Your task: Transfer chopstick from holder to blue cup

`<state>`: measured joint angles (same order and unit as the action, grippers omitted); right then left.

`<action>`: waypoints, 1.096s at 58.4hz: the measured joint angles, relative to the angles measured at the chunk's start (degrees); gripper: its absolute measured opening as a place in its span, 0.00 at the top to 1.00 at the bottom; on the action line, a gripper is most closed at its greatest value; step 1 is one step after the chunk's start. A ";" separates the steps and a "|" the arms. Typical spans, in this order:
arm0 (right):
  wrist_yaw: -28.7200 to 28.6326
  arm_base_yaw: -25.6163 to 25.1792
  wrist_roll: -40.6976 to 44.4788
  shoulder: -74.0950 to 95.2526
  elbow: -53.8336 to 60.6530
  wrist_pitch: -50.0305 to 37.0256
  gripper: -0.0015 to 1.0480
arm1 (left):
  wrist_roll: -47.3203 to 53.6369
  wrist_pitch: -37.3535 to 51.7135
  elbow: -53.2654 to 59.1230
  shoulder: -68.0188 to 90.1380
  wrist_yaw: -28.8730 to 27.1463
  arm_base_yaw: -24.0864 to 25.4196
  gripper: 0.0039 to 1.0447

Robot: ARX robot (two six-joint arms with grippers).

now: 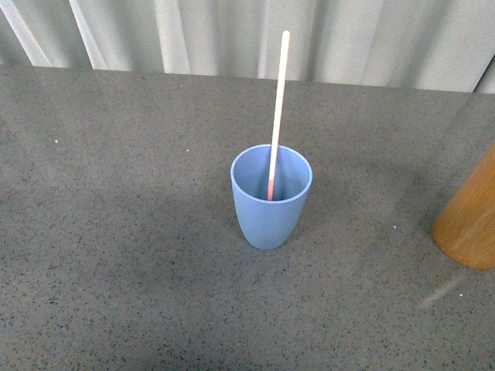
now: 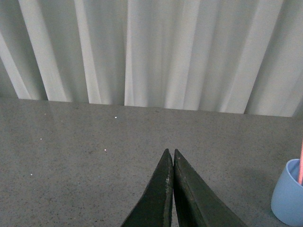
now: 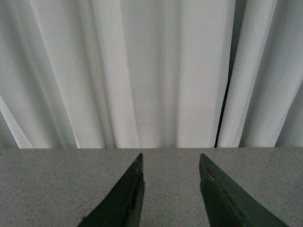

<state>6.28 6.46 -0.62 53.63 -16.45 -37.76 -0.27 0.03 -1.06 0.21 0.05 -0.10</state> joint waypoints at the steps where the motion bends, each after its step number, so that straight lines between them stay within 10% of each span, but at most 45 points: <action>1: -0.13 -0.09 0.04 -0.22 0.33 0.00 0.83 | 0.00 0.00 0.00 0.00 -0.04 0.00 0.97; 6: -1.31 -1.18 0.48 -2.91 4.20 0.13 0.99 | 0.00 0.00 0.00 0.02 -0.22 0.00 0.97; 64: -6.34 -6.36 0.52 -31.28 15.50 15.30 0.99 | 0.00 0.00 0.00 0.00 -0.07 0.00 0.97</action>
<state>-0.05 0.10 -0.10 22.35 -0.95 -22.46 -0.27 0.03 -1.06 0.21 -0.01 -0.10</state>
